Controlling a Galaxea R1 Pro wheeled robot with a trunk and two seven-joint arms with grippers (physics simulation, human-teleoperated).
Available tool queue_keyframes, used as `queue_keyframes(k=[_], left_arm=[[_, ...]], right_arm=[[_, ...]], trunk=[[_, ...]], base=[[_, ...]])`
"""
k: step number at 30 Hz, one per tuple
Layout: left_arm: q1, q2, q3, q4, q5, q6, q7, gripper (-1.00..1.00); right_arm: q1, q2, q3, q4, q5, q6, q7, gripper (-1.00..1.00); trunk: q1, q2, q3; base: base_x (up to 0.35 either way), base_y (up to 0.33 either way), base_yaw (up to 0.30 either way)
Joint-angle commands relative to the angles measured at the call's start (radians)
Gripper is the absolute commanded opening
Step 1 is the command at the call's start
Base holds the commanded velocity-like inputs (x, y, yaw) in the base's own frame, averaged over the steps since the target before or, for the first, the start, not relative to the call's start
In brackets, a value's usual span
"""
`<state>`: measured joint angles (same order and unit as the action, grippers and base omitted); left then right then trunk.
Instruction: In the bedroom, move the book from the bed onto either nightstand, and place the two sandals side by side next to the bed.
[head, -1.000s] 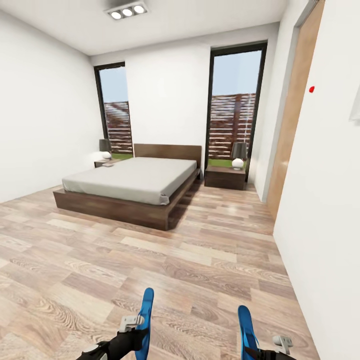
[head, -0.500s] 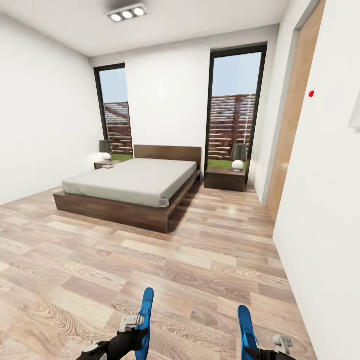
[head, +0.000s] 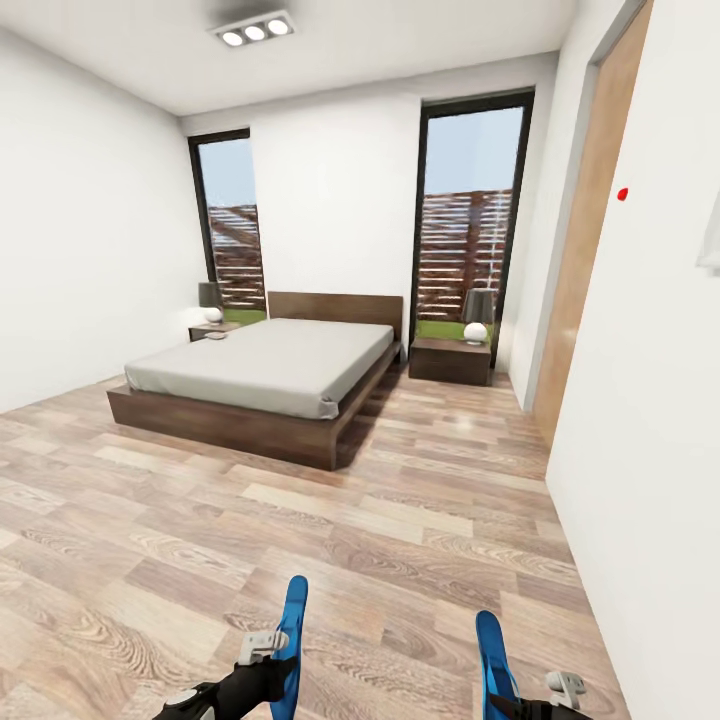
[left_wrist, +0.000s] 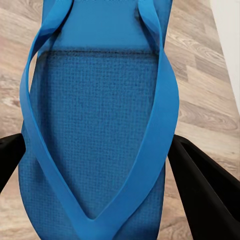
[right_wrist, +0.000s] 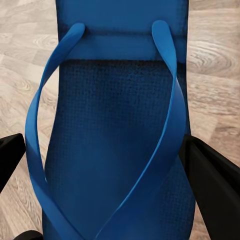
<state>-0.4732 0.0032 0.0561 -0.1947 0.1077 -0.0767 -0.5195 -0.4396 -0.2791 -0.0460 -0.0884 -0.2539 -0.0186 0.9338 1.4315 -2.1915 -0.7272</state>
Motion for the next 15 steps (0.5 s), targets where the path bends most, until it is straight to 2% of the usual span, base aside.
queue_keyframes(k=[1,15], left_arm=[[-0.001,0.000,0.006,0.001,0.003,0.000,-0.007,-1.00],[-0.001,0.000,0.006,0.001,0.003,0.000,-0.007,-1.00]], right_arm=[[-0.001,0.000,-0.005,0.001,0.002,-0.001,0.004,-1.00],[-0.001,0.000,-0.005,0.001,0.002,-0.001,0.003,-1.00]], trunk=[[0.000,0.000,-0.002],[0.000,0.000,-0.021]], base=[[0.000,0.000,0.000],[0.000,0.000,0.000]])
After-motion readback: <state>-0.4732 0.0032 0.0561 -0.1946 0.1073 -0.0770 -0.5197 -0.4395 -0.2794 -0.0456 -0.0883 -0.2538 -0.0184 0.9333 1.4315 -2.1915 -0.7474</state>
